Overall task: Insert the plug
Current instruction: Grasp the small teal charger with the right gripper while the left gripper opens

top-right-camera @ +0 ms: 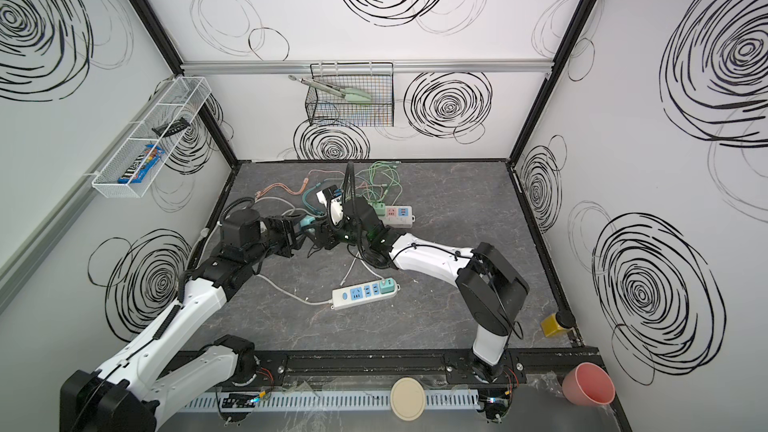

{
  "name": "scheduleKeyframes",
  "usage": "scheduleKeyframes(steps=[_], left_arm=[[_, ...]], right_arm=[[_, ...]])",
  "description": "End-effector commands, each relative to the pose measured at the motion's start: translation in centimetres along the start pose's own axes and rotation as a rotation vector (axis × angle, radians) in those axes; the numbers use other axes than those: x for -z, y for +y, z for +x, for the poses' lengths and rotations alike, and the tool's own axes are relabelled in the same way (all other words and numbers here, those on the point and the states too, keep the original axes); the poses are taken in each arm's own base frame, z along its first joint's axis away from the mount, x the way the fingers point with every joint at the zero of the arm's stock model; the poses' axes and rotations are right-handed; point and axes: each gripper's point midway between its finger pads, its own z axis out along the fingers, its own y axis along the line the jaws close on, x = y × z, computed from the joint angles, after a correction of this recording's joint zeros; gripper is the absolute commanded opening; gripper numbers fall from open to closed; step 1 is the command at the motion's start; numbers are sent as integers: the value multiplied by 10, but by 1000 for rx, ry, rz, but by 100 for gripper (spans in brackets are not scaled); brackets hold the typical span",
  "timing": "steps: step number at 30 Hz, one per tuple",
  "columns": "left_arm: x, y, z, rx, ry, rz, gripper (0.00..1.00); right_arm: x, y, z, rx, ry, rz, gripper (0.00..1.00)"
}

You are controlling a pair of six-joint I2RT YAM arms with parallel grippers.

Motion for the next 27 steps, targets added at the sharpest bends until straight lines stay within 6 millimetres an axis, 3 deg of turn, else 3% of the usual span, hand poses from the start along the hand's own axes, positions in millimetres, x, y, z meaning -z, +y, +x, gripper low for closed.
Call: scheduleKeyframes(steps=[1,8,14,15,16,19,20,21,24,27], left_arm=[[4,-10,1,2,8,54,0],[4,-7,0,7,7,53,0],[2,-5,-1,-1,10,49,0],[2,-4,-1,-8,9,48,7],[1,-4,-1,-20,8,49,21],[1,-21,-4,-200,-13,127,84],[4,-34,-3,-294,-14,196,95],[9,-45,-2,-378,-23,261,96],[22,-49,-15,-446,-82,331,96],[33,-43,-34,-478,-150,343,96]], right_arm=[[-5,6,-11,26,-17,5,52],[-11,9,-14,56,-1,-4,36],[-9,21,-20,123,-4,-56,8],[-8,23,-20,146,-5,-58,4],[-6,24,-22,165,-9,-60,0],[3,30,-23,214,-7,-97,0],[5,29,-23,219,-6,-94,0],[7,28,-22,227,-3,-90,0],[16,23,-24,260,-4,-70,0],[26,24,-23,320,6,-89,0]])
